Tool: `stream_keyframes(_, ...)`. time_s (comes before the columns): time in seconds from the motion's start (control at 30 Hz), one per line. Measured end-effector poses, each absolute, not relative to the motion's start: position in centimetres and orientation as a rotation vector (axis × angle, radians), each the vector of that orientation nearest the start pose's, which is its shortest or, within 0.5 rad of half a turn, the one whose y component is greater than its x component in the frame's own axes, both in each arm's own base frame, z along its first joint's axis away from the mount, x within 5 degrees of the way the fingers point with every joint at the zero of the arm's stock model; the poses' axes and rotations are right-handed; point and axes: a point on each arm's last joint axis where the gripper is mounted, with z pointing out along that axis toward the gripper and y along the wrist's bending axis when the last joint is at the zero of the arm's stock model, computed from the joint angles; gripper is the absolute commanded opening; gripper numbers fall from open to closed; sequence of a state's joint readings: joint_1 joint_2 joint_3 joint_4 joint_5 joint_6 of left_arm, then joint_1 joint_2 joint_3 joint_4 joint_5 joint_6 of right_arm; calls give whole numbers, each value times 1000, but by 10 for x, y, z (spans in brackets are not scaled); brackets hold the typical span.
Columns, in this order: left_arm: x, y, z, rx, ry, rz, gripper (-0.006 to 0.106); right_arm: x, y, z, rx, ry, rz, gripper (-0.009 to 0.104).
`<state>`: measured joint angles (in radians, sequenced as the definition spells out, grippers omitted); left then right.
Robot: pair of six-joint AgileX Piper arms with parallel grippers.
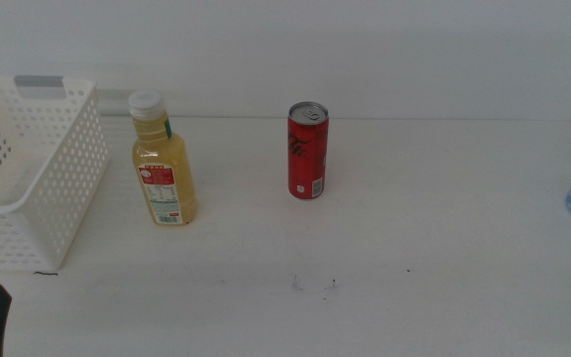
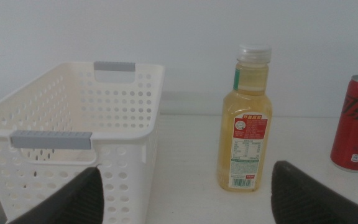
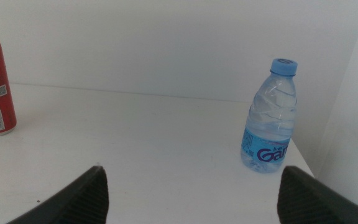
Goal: Use arms to grab the bottles and put them into the dustbin to the left of the table.
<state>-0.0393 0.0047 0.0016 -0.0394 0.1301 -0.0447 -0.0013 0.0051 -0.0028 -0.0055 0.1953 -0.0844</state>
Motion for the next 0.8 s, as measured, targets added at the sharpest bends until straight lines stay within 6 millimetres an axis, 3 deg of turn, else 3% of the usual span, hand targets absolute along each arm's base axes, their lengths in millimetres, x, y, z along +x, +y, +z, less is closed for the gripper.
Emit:
stream_keyframes(0.47,64,-8,211,31,1537,-165,90,56,0,196,-74,1680,-70,79)
stream_keyframes(0.8,111,-58,204,297,1574,-437,90,56,0,196,-74,1680,-70,79)
